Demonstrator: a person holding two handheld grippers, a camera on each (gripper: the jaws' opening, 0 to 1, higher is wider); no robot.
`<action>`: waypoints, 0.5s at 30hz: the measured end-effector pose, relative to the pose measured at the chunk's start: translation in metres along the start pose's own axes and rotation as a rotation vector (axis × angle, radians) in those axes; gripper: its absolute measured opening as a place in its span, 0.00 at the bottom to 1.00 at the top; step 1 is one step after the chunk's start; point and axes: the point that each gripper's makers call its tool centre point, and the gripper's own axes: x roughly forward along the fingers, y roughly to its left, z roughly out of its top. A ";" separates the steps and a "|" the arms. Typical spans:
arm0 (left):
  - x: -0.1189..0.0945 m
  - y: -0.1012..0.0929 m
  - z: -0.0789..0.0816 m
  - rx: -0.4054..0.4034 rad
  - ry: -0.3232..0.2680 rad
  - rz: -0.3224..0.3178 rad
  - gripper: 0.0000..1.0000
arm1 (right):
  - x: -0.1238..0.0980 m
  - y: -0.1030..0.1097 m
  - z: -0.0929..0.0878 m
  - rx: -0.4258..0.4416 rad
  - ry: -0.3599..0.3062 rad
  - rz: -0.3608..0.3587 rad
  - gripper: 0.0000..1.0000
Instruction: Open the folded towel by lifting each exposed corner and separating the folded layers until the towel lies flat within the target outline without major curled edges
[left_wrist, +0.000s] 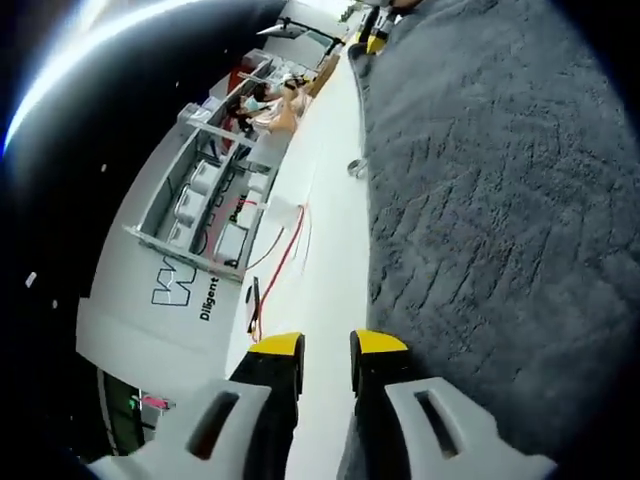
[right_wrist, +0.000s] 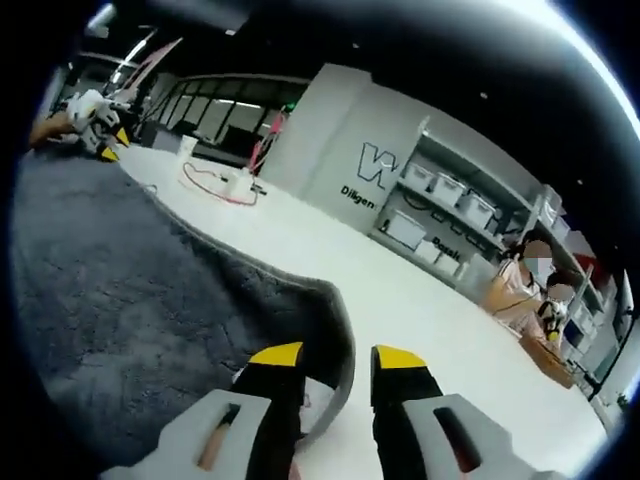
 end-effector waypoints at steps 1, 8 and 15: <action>-0.001 0.004 -0.008 -0.008 0.030 0.018 0.17 | 0.000 0.001 -0.002 0.002 0.011 0.002 0.22; 0.001 -0.002 -0.034 -0.011 0.098 0.000 0.14 | 0.000 0.005 -0.006 0.004 0.035 0.010 0.23; 0.007 0.000 -0.035 -0.112 0.050 0.018 0.07 | -0.001 0.007 -0.009 0.007 0.052 0.011 0.23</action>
